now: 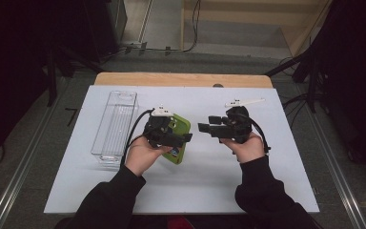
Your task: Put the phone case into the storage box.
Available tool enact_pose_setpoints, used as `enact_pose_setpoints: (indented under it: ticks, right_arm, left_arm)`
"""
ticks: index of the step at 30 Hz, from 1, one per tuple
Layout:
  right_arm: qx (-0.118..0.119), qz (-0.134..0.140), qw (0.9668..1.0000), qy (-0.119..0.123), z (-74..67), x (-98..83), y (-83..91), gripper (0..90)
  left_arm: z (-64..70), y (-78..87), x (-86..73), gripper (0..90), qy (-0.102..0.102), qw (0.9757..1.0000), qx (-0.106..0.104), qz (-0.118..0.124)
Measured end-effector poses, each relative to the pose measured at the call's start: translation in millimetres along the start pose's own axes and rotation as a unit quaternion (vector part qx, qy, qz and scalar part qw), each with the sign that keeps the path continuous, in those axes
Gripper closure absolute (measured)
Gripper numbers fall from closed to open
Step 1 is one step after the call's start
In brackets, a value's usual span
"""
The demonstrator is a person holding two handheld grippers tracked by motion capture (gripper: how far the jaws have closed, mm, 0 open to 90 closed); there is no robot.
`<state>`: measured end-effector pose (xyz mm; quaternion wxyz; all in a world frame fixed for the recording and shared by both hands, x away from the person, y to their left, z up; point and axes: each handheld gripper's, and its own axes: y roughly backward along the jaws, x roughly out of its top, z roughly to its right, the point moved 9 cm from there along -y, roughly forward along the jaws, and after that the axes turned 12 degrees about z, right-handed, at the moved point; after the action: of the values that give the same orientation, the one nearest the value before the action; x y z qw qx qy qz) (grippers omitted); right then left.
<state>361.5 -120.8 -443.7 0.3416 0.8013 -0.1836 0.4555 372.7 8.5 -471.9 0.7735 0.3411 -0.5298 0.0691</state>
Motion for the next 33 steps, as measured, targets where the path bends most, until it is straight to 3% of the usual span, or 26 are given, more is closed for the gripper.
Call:
enact_pose_setpoints:
  ticks: [4, 8, 14, 21, 33]
  right_arm:
    - [0.001, 0.004, 0.9999, 0.016, 3.6, -3.9, -2.1, 28.8]
    - [0.019, -0.014, 0.9997, 0.007, 4.2, -14.1, -6.1, 26.2]
    - [0.018, -0.024, 0.9991, 0.03, 9.4, -25.4, -6.5, 22.6]
    - [0.063, -0.01, 0.9975, 0.031, 4.6, -32.3, -0.6, 17.7]
    - [0.06, -0.023, 0.9969, 0.046, 13.2, -48.3, 9.6, 16.0]
  left_arm:
    - [0.5, 1.5, 0.2, 16.9, 0.01, 0.9999, -0.01, -0.005]
    - [0.2, 4.9, 2.3, 16.9, 0.018, 0.9996, -0.018, -0.007]
    - [-0.7, 6.3, 0.8, 16.8, 0.024, 0.9992, -0.026, -0.016]
    - [0.9, 8.7, 2.0, 16.8, 0.021, 0.9988, -0.038, -0.022]
    - [1.2, 12.9, 5.6, 16.8, 0.023, 0.9983, -0.049, -0.022]
